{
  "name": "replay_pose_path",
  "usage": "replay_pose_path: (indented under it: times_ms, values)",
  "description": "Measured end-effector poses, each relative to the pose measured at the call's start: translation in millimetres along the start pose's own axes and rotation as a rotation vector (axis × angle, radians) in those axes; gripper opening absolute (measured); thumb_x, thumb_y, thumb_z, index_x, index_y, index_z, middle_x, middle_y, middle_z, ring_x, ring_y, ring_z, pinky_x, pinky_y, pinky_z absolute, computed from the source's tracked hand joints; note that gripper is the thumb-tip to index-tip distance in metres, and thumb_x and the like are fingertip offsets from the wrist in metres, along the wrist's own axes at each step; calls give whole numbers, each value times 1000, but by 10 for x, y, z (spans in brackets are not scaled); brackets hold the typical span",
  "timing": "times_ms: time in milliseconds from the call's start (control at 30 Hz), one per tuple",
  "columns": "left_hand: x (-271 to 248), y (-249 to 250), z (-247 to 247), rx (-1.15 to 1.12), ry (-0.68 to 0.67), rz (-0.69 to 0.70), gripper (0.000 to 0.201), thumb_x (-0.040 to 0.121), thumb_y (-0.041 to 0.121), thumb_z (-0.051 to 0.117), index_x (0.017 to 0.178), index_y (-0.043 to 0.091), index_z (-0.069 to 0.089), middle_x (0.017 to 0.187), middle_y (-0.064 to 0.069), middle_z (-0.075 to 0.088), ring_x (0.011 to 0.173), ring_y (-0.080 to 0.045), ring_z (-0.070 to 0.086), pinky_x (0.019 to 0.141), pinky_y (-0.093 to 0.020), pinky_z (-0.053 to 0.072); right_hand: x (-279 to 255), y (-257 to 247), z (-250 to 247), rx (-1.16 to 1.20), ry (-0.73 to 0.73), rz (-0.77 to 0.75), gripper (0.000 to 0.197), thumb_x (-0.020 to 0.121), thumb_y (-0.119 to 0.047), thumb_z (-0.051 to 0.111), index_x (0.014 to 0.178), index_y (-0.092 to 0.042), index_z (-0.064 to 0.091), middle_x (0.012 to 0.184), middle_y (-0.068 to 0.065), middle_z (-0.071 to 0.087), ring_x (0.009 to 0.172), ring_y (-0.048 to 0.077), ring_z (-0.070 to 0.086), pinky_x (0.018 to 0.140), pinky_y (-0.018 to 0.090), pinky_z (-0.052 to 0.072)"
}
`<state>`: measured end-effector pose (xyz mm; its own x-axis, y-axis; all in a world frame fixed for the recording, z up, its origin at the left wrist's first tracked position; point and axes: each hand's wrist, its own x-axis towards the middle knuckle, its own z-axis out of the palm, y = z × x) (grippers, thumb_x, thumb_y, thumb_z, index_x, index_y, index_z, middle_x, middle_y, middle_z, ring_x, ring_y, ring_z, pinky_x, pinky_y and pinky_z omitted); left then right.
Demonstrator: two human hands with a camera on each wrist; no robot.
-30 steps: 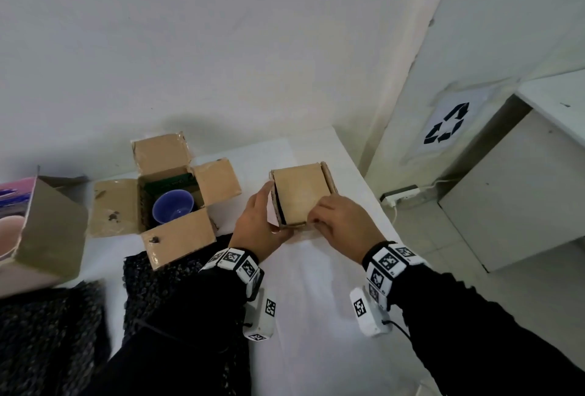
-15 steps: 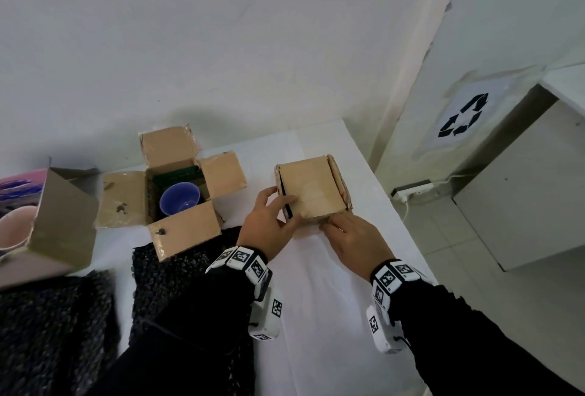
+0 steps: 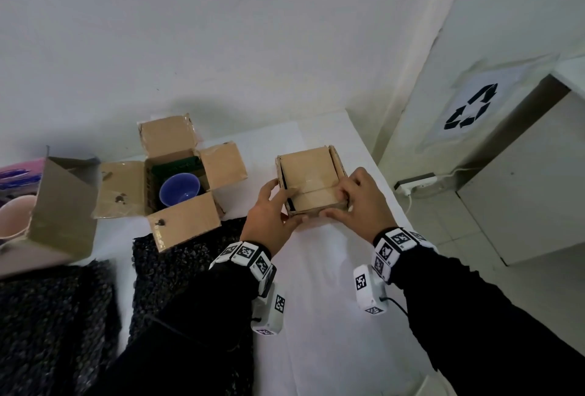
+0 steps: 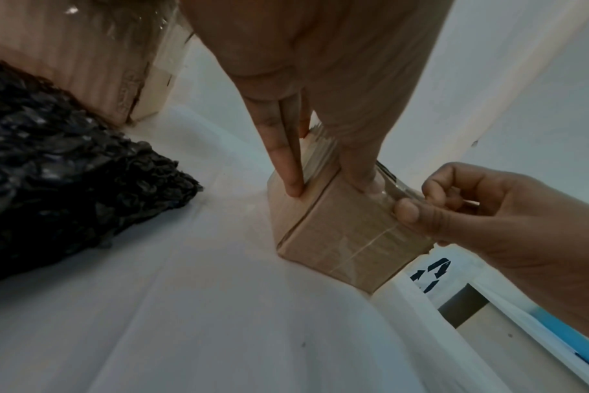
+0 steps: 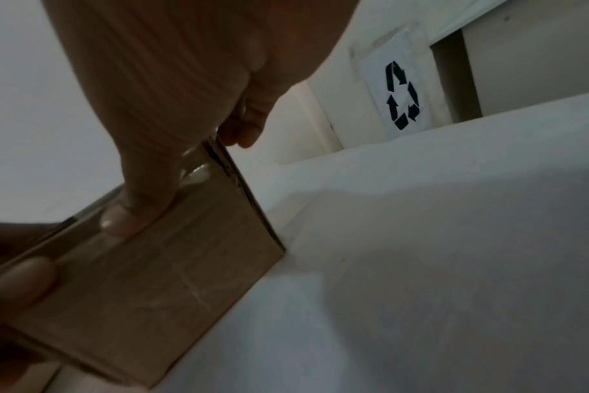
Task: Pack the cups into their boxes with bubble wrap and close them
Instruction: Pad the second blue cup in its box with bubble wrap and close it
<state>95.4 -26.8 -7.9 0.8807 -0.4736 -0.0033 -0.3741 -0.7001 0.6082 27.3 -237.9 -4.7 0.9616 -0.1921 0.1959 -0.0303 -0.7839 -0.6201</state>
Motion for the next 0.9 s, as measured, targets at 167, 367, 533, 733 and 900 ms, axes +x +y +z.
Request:
replay_pose_path:
  times_ms: [167, 367, 533, 733, 900]
  values:
    - [2, -2, 14, -19, 11, 36, 54, 80, 37, 73, 128, 31, 50, 140, 4, 45, 56, 7, 58, 86, -36, 51, 26, 125, -142, 149, -87, -29, 31, 68, -23, 85, 84, -23, 58, 92, -7, 42, 77, 9, 50, 72, 31, 50]
    - [35, 54, 29, -12, -18, -18, 57, 86, 40, 65, 135, 31, 37, 115, 1, 61, 63, -7, 61, 77, -35, 50, 147, 113, -120, 91, -98, 9, 31, 69, -26, 84, 85, -26, 58, 91, -7, 43, 74, 10, 50, 69, 27, 48]
    - [315, 155, 21, 2, -20, -99, 72, 87, 33, 66, 142, 27, 21, 97, -10, 65, 79, -29, 65, 68, -35, 48, 321, 134, -152, -32, -63, 40, 25, 75, -15, 75, 83, -27, 55, 87, -9, 47, 76, 13, 54, 70, 33, 49]
    - [349, 176, -180, -36, -33, -110, 53, 85, 23, 64, 133, 30, 41, 115, 4, 66, 81, -15, 67, 80, -35, 54, 408, 19, -138, -194, 28, 3, 13, 74, -13, 62, 83, -21, 57, 82, -4, 51, 81, 21, 50, 62, 31, 42]
    - [-33, -3, -450, -134, -81, -105, 36, 82, 6, 57, 108, 31, 59, 95, 15, 68, 75, -5, 66, 79, -29, 55, 283, -381, 119, 51, 51, -165, 17, 75, -10, 63, 90, -18, 59, 91, -4, 52, 82, 14, 53, 66, 28, 45]
